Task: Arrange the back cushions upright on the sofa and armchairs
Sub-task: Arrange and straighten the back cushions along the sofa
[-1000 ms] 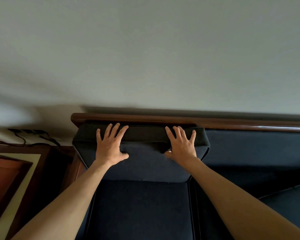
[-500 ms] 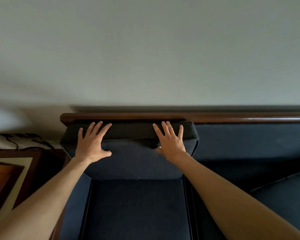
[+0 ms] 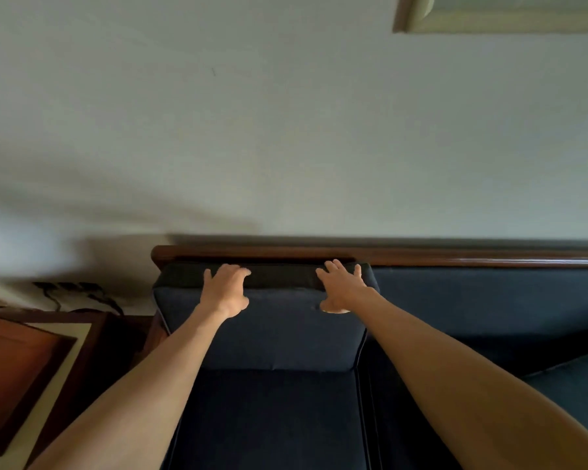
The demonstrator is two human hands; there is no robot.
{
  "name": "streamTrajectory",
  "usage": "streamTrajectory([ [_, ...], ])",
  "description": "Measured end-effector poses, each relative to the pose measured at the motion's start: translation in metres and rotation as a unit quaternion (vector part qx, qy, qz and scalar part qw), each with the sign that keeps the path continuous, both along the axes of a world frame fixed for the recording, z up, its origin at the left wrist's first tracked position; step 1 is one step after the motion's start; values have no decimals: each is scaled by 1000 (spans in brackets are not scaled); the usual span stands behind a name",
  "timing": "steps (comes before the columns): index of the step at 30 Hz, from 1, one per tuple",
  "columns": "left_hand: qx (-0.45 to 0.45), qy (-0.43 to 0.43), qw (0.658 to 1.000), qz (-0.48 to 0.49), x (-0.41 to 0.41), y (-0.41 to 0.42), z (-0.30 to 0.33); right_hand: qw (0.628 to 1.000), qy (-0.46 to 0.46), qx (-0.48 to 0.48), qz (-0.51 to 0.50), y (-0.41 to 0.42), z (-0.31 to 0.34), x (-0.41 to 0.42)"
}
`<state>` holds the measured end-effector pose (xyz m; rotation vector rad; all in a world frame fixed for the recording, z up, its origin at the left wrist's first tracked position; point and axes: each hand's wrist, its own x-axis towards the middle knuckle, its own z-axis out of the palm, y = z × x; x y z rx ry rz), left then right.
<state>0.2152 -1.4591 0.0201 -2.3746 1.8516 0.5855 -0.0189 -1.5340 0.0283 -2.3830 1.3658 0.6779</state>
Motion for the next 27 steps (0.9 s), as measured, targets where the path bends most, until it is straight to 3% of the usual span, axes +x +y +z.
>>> streamTrajectory([
  [4,-40,64,997,2,-33,-6,64,997,-70,-8,-42,5,59,-21],
  [9,-95,83,991,-31,-105,-16,162,984,-155,-40,-84,15,145,-79],
  [16,-187,66,971,-131,-274,1,267,960,-217,-110,-141,62,252,-243],
  [21,-230,90,952,-182,-435,46,294,942,-217,-175,-187,122,286,-401],
  [27,-201,143,934,-256,-600,99,273,913,-220,-192,-287,204,271,-563],
])
